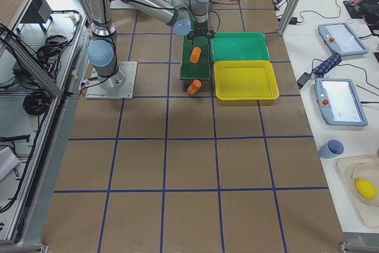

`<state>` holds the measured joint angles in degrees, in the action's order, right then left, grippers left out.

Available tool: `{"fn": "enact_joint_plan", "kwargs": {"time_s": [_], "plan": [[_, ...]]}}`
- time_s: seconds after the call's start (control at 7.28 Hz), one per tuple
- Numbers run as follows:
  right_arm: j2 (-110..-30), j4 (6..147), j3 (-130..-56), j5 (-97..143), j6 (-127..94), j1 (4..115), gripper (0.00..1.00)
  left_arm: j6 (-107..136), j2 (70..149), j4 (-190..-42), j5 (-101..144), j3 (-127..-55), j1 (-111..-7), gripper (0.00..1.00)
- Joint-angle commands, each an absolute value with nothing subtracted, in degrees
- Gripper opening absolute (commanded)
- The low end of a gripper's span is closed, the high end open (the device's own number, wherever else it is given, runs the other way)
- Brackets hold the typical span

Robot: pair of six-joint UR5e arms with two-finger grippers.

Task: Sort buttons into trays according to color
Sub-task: 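Grasp a yellow-capped button with the left gripper while the right lifts the cylinder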

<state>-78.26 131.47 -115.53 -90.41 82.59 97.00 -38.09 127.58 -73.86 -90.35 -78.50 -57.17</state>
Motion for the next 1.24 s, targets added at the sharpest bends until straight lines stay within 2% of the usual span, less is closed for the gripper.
{"fn": "enact_joint_plan", "kwargs": {"time_s": [0.0,0.27,0.69,1.1], "plan": [[-78.0,131.6,-115.3,-90.5,82.5,97.3,1.0,-24.2,123.4,-77.0,-90.4,-78.6,-58.0,0.0],[-78.1,131.5,-115.6,-90.5,82.4,97.3,1.0,-9.3,118.6,-82.5,-90.2,-78.7,-61.2,0.0],[-78.0,131.5,-115.6,-90.5,82.4,97.4,1.0,22.7,111.4,-82.6,-87.1,-88.6,-66.8,0.0],[-78.0,131.6,-115.7,-89.7,82.2,97.3,1.0,46.7,107.3,-83.2,-85.2,-93.9,-76.0,0.0]]}}
